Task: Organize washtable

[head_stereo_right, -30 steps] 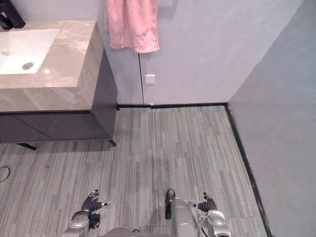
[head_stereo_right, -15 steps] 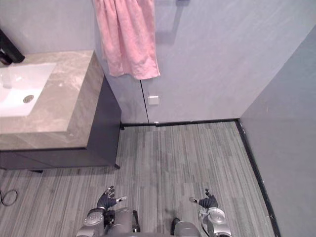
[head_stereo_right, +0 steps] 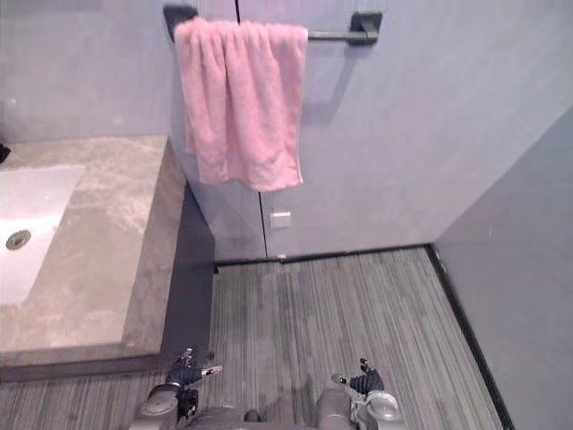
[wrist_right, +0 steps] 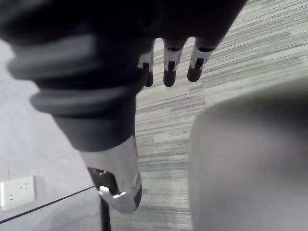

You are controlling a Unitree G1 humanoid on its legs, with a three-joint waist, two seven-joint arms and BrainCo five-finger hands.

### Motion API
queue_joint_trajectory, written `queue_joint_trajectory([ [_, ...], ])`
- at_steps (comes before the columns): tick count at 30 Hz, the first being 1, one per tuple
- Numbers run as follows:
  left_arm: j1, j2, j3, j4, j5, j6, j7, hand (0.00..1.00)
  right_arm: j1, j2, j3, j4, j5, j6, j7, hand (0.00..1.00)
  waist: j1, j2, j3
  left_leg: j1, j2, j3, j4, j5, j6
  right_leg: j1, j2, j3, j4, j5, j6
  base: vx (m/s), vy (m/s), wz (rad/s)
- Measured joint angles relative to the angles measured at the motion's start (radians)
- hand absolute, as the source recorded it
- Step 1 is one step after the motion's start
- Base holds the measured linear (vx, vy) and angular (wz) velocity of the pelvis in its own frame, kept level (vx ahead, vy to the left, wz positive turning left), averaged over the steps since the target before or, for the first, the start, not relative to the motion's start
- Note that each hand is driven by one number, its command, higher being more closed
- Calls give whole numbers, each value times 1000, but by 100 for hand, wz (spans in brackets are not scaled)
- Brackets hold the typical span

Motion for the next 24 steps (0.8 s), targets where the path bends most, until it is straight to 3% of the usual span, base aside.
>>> queue_joint_trajectory([
  [2,-9,-1,-1,0,-1,-1,-1,0,-13,-2,0,-3,1,-1,0,0,-6,-2,0,15,29,-21,-4,-6,-10,-43,38,-10,-229,46,-19,373,-193,45],
  [3,-7,-2,-2,1,-1,-1,-2,0,-14,-3,0,-1,0,-1,0,0,-17,-14,2,38,35,-37,-11,-16,-29,-41,53,-6,-413,139,-24,469,-267,62],
  [4,0,-1,-1,10,-1,-1,-2,0,-7,-11,-2,3,2,-1,2,0,-35,-27,2,67,39,-69,-14,-33,-59,-13,63,9,-482,328,-50,480,-253,47],
  [5,-5,-16,-3,22,-1,1,-2,0,-18,-26,-4,8,-1,0,2,0,-31,0,6,77,66,-82,-14,-35,-63,-3,87,0,-477,321,-58,461,-228,9],
  [8,-19,-37,-6,42,2,0,-6,0,-40,-37,-11,7,-2,2,2,0,-28,26,7,67,100,-117,16,36,-157,-19,114,-13,-396,235,-106,436,-244,-11],
  [10,-37,-42,-3,41,2,-1,-6,0,-28,-28,-12,9,-2,4,2,0,-37,25,7,58,115,-148,62,69,-191,16,118,-36,-403,209,-115,367,-192,31],
  [11,-53,-55,1,37,3,-2,-4,0,-15,-22,-12,3,0,5,0,0,-38,26,7,26,129,-178,168,99,-234,75,126,-56,-441,194,-119,322,-172,41],
  [13,-53,-76,1,24,3,-3,-4,0,-4,-21,-9,-6,1,4,0,0,-28,23,8,-48,138,-189,371,153,-285,155,131,-62,-500,182,-126,311,-148,25],
  [15,-44,-96,1,16,3,-3,-4,0,5,-12,-11,-23,5,4,-2,0,-23,23,6,-130,173,-125,517,69,-245,234,131,-68,-558,181,-128,224,-76,13],
  [18,-33,-99,-1,14,3,-2,-4,0,1,-8,-21,-27,27,-1,-2,0,-16,22,6,-206,162,-73,433,-14,-193,301,116,-66,-606,184,-124,163,12,3],
  [20,-27,-95,-3,14,3,-2,-4,0,2,-8,-32,-25,33,-2,-4,0,-8,22,4,-239,129,-86,286,-14,-189,318,99,-54,-617,186,-108,122,147,-15],
  [21,-20,-95,-6,15,3,-1,-4,0,8,-21,-42,-24,33,-2,-7,0,-1,37,-2,-248,113,-105,133,52,-194,325,98,-41,-626,187,-81,138,239,-33],
  [22,-14,-87,-12,25,3,0,-3,0,21,-20,-41,-14,32,0,-12,0,8,30,-14,-246,95,-99,122,96,-153,327,93,-15,-630,184,-56,127,189,-24],
  [24,-6,-66,-12,32,3,-1,-3,0,35,-6,-41,-13,32,-1,-11,0,6,9,-29,-225,64,-89,91,100,-141,339,64,-1,-649,183,-33,124,157,-10],
])
